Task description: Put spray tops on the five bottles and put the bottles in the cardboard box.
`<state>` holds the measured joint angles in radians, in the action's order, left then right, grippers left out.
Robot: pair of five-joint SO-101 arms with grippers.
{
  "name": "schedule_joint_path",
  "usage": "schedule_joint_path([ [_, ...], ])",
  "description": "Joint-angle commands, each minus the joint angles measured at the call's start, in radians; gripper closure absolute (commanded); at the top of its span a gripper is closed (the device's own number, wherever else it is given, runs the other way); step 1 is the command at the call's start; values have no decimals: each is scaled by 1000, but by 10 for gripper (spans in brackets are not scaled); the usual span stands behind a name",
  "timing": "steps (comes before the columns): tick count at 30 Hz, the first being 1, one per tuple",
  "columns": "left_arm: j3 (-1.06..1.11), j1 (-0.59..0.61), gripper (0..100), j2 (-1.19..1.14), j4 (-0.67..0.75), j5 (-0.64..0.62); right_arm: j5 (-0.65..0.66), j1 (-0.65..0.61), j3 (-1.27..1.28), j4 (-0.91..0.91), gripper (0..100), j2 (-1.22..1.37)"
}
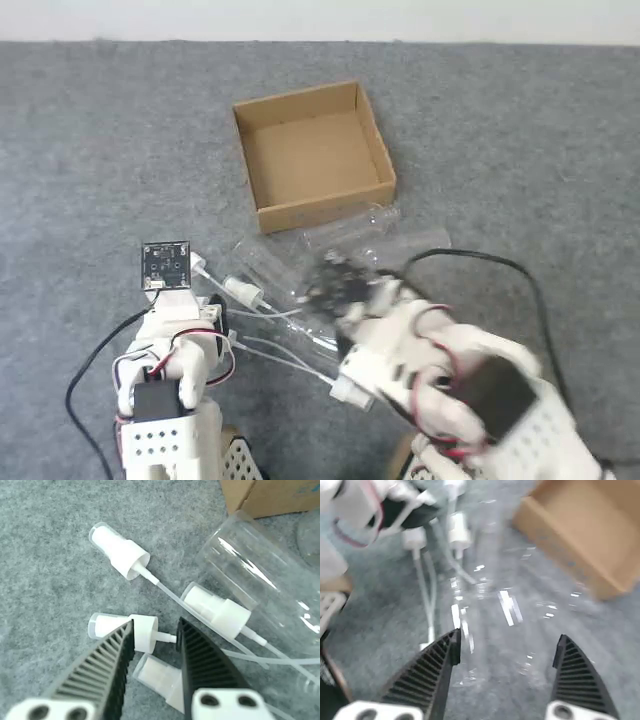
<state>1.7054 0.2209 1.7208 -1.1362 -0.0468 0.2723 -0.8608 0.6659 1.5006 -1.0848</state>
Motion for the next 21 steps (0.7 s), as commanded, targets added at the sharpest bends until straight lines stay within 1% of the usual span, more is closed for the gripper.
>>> schedule_joint_path([
  [1, -15, 3, 873, 17, 0, 2, -12, -59, 71, -120, 731, 61],
  [10, -15, 3, 873, 17, 0, 2, -11, -110, 269, -354, 731, 88],
  [13, -15, 3, 873, 17, 0, 2, -11, -108, 351, -444, 731, 90],
  [16, -15, 3, 873, 17, 0, 2, -11, -108, 407, -483, 731, 90],
  [21, -15, 3, 873, 17, 0, 2, -12, -108, 423, -481, 731, 90],
])
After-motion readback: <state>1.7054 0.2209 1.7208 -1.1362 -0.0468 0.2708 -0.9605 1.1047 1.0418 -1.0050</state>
